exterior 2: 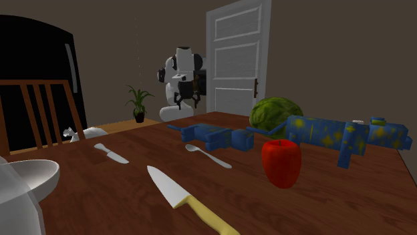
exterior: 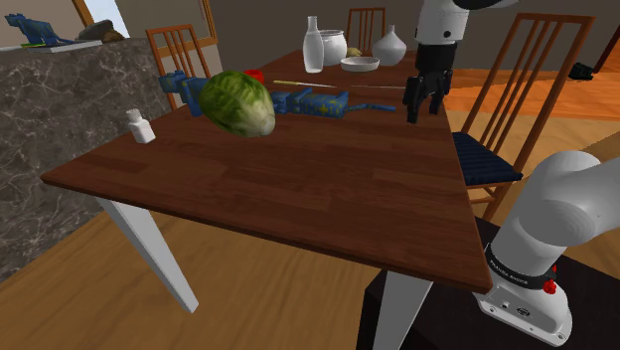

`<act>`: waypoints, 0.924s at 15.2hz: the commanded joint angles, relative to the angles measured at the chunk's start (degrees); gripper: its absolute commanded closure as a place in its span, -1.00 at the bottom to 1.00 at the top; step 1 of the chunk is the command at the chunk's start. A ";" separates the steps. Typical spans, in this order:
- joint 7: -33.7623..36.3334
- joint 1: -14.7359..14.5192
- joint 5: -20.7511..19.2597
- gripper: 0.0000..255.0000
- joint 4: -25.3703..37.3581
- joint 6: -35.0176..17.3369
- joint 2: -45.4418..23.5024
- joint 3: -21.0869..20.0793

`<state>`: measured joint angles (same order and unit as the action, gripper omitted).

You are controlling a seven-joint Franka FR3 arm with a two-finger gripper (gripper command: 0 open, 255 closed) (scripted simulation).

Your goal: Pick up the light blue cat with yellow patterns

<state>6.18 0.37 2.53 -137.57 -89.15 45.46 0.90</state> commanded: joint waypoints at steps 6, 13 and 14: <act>-5.86 -0.88 -2.08 -1.00 5.16 -6.59 -10.02 1.92; -13.52 -2.21 -3.36 -1.00 15.28 -13.22 -24.17 3.84; -14.57 -2.40 -3.41 -1.00 17.00 -13.90 -26.19 4.04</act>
<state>-7.26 -1.84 -0.78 -121.97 -102.07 21.25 4.73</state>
